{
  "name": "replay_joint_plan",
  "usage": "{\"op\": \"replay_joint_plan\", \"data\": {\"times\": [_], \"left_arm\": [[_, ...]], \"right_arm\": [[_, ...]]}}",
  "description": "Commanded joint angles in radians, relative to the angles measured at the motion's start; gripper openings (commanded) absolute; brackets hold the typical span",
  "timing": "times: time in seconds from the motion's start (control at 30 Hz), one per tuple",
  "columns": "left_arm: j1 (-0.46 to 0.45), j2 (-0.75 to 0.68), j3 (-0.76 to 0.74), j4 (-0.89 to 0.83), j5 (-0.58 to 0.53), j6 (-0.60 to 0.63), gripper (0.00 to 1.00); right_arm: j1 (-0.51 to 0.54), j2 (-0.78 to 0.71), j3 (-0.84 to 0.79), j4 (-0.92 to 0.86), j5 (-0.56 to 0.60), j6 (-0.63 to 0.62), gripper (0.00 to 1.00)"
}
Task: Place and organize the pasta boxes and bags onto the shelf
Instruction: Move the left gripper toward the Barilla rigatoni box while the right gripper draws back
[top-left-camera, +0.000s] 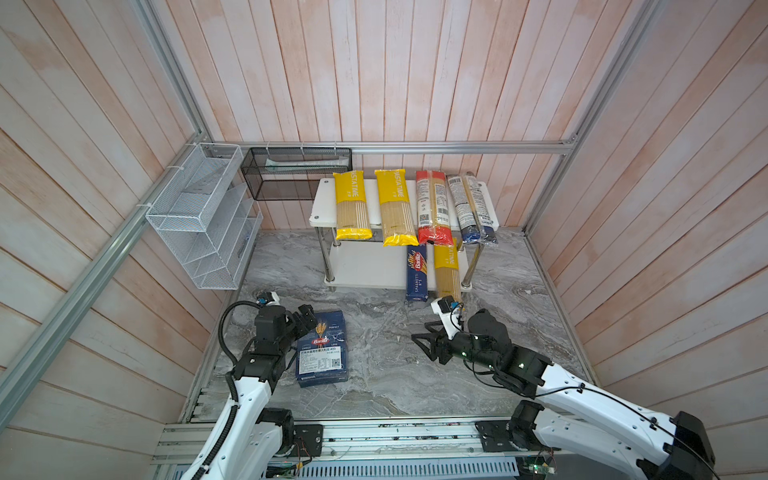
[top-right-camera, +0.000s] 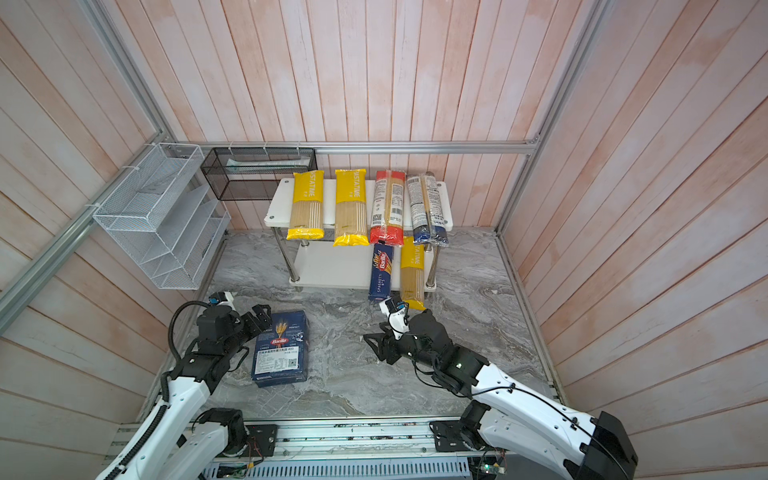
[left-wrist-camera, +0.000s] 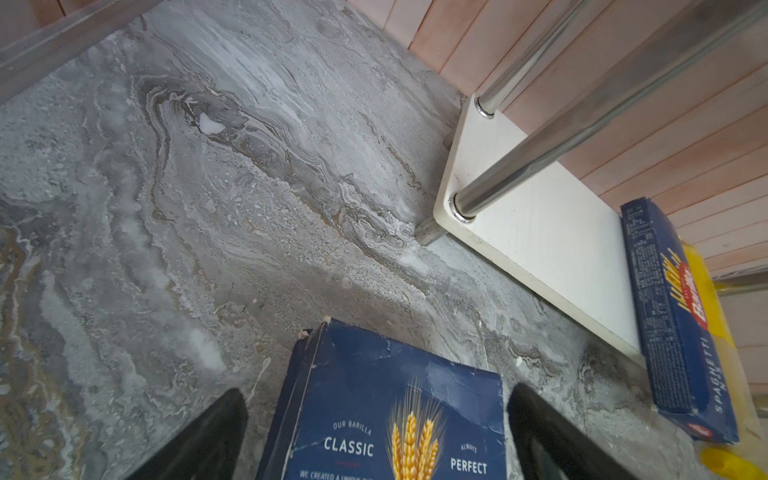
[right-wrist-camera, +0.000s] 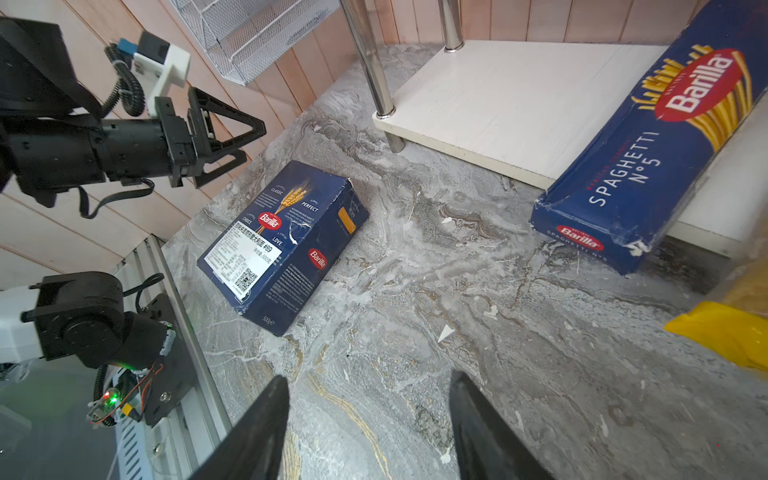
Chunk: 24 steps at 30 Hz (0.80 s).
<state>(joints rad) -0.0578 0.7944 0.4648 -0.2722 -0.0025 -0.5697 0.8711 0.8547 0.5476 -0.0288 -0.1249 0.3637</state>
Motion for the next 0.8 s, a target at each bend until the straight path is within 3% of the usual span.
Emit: {"op": "replay_joint_plan", "data": {"times": [0.0,0.23,0.77], "left_arm": [[0.013,0.017,-0.032,0.045,0.058,-0.029,1.0],[0.013,0.101,-0.037,0.074,0.107,-0.024,1.0],[0.013,0.249,0.041,0.131,0.188,0.038,1.0]], "right_arm": [[0.008,-0.036,-0.03,-0.025,0.023,0.02,0.62],[0.006,-0.036,-0.062,0.022,0.006,0.028,0.62],[-0.013,0.13,0.009,0.092,-0.056,-0.063,0.63]]}}
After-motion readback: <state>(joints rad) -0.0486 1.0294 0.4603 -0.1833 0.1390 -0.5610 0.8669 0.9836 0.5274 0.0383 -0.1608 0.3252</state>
